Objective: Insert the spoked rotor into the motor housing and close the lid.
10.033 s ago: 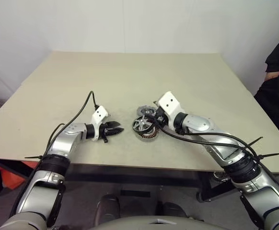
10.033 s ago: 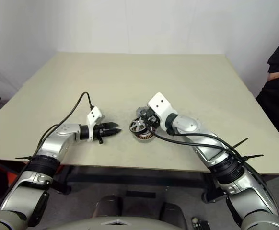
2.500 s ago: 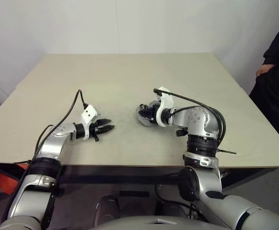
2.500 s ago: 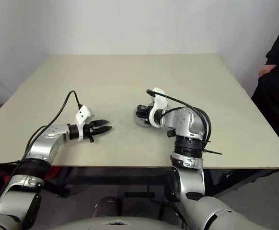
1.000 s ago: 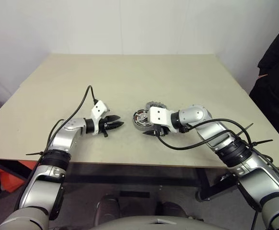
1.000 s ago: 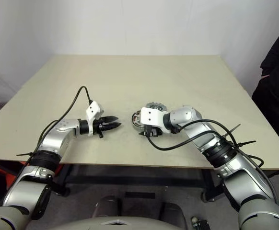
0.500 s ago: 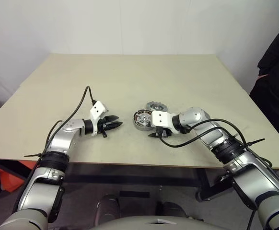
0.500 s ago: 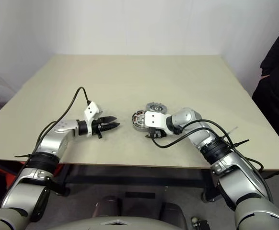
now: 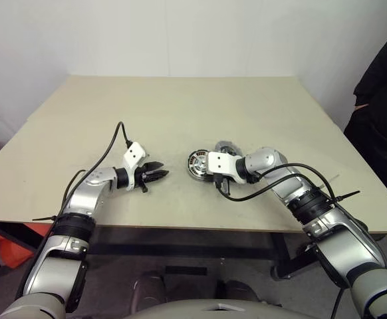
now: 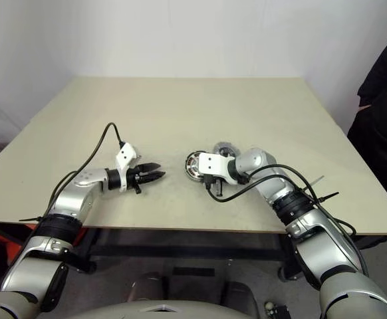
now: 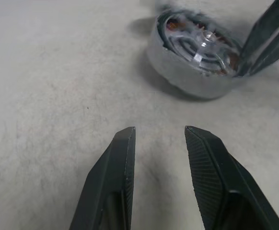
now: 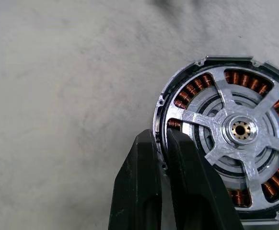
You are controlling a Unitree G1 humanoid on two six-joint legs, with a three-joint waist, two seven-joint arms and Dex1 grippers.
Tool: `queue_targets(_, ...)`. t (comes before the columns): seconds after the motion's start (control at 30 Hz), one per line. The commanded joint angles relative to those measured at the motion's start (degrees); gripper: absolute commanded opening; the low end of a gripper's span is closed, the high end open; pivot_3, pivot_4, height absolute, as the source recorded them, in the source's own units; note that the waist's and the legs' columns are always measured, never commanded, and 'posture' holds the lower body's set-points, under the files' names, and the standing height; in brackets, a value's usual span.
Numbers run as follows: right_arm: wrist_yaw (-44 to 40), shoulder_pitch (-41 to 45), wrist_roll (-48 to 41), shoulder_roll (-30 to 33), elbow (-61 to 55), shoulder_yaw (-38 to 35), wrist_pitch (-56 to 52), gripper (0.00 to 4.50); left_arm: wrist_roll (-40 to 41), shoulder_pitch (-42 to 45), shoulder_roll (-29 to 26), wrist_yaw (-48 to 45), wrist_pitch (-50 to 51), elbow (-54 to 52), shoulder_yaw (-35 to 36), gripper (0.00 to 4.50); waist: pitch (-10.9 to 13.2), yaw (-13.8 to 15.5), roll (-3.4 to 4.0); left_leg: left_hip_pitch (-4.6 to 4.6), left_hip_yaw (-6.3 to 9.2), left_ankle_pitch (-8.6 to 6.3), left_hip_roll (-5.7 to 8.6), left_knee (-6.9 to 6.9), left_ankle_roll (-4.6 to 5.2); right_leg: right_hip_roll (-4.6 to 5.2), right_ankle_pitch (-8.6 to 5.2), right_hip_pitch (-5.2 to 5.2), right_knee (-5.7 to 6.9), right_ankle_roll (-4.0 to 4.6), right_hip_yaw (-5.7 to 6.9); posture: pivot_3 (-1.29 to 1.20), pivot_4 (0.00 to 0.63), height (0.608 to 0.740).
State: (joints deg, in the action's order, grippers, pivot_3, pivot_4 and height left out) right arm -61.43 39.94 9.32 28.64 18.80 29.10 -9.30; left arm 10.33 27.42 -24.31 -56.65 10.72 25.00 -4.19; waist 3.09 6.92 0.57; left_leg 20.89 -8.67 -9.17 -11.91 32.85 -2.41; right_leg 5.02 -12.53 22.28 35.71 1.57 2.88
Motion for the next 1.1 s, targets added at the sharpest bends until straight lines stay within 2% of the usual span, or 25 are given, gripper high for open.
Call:
queue_targets(0.03, 2.0, 0.79, 1.83, -0.63, 2.08, -1.0, -1.49, 0.03, 0.68, 0.86, -0.55, 0.3, -0.53, -1.35, 1.09, 1.76, 0.0, -0.01, 0.0, -0.02, 0.0, 0.0, 0.0, 0.0, 0.0, 0.0, 0.0, 0.0, 0.0, 0.0, 0.0, 0.0, 0.0, 0.74)
queue_targets(0.23, 4.93, 3.03, -4.68, -7.16, -0.37, -8.3, -15.87, 0.03, 0.52, 0.65, -0.7, 0.7, -0.82, -1.04, 1.32, 1.76, 0.03, -0.75, 0.01, -0.05, 0.01, 0.01, -0.02, -0.01, -0.02, -0.03, -0.14, 0.01, 0.03, -0.24, 0.0, 0.0, 0.0, 0.74)
queue_targets(0.4, 9.53, 5.21, -7.98, -12.96, 0.64, -12.97, -24.13, 0.03, 0.57, 0.0, -0.73, 1.14, -0.83, -1.5, 1.37, 1.76, 0.06, -1.53, 0.01, 0.1, 0.02, 0.06, -0.03, -0.02, -0.1, -0.04, -0.04, 0.21, 0.05, -0.08, 0.0, 0.0, 0.0, 0.74)
queue_targets(0.67, 13.61, 4.43, -9.22, -17.91, -0.5, -12.24, -28.5, 0.03, 0.65, -0.43, -1.42, 1.39, -0.85, -1.69, 1.85, 1.76, 0.06, -1.39, 0.01, 0.72, 0.0, 0.09, -0.03, -0.12, -0.16, -0.05, 0.09, 0.75, -0.08, 0.22, 0.07, 0.0, 0.0, 0.74)
queue_targets(1.0, 12.79, -0.4, -11.87, -20.17, -12.04, -9.56, -35.61, 0.03, 0.5, -0.31, -1.35, 1.52, -0.89, -1.2, 1.91, 1.76, 0.07, -1.51, 0.01, 0.55, -0.03, 0.11, -0.16, -0.23, -0.2, -0.14, 0.08, 0.75, -0.03, 0.21, 0.08, 0.0, 0.0, 0.74)
queue_targets(1.1, 13.54, 0.07, -12.23, -20.21, -11.92, -9.71, -36.2, 0.03, 0.43, -0.21, -1.13, 1.54, -0.89, -1.05, 1.75, 1.76, 0.07, -1.4, 0.01, 0.55, -0.03, 0.12, -0.16, -0.24, -0.22, -0.14, 0.08, 0.74, -0.02, 0.21, 0.08, 0.0, 0.0, 0.74)
